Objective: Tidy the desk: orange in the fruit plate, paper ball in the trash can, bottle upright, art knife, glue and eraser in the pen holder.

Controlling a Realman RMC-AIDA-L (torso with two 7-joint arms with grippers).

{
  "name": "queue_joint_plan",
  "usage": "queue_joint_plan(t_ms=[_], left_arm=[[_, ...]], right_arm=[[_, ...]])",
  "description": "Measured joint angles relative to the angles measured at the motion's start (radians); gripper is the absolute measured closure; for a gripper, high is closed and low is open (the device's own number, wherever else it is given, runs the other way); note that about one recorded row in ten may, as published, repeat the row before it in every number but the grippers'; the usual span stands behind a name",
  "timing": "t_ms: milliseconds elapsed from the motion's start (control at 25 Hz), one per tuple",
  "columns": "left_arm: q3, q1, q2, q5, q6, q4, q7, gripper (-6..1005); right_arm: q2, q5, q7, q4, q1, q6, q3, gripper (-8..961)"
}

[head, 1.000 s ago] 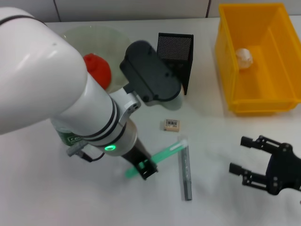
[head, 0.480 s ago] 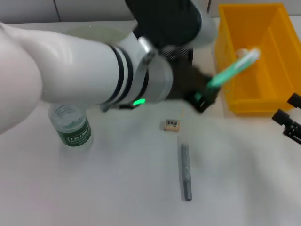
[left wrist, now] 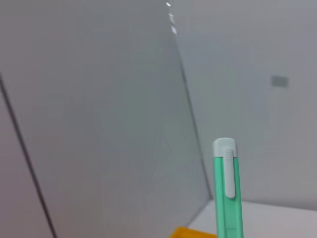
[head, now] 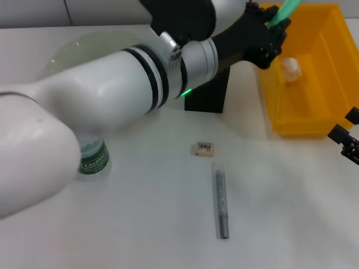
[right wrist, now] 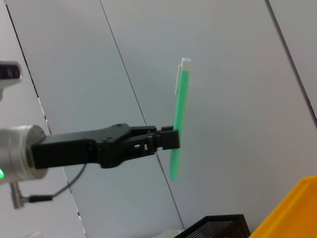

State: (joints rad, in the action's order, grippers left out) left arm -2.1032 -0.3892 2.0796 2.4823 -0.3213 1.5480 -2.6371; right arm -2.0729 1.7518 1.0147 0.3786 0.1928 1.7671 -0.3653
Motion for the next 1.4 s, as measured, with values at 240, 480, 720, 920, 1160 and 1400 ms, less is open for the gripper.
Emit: queue_joint_plan(t_ms=[240, 480, 720, 920, 1160, 1400], left_arm=[[-0.055, -0.039, 0.001, -0.002, 0.249, -0.178, -0.008, 794], [-0.06, -0.095, 0.001, -0.003, 0.349, -0.312, -0.009, 792], [-0.067, -0.128, 0.0, -0.025, 0.423, -0.406, -0.009, 790], [-0.067, -0.134, 0.001, -0.026, 0.435, -0.429, -0.009, 788], [-0.064, -0.156, 0.001, -0.061, 0.451, -0.48, -0.01, 786], [-0.058, -0.166, 0.0, -0.076, 0.463, -0.503, -0.011, 783]], right_arm=[[-0.002, 0.0, 0.01, 0.0, 0.005, 0.0, -0.006, 163], [-0.002, 0.003, 0.018, 0.0, 0.008, 0.0, -0.008, 161], [-0.003, 0.005, 0.018, 0.0, 0.014, -0.005, -0.008, 159], [-0.003, 0.007, 0.018, 0.0, 0.016, -0.009, -0.009, 157], [-0.003, 0.008, 0.019, 0.0, 0.017, -0.01, -0.009, 156], [-0.003, 0.008, 0.025, 0.001, 0.017, -0.011, -0.009, 154]])
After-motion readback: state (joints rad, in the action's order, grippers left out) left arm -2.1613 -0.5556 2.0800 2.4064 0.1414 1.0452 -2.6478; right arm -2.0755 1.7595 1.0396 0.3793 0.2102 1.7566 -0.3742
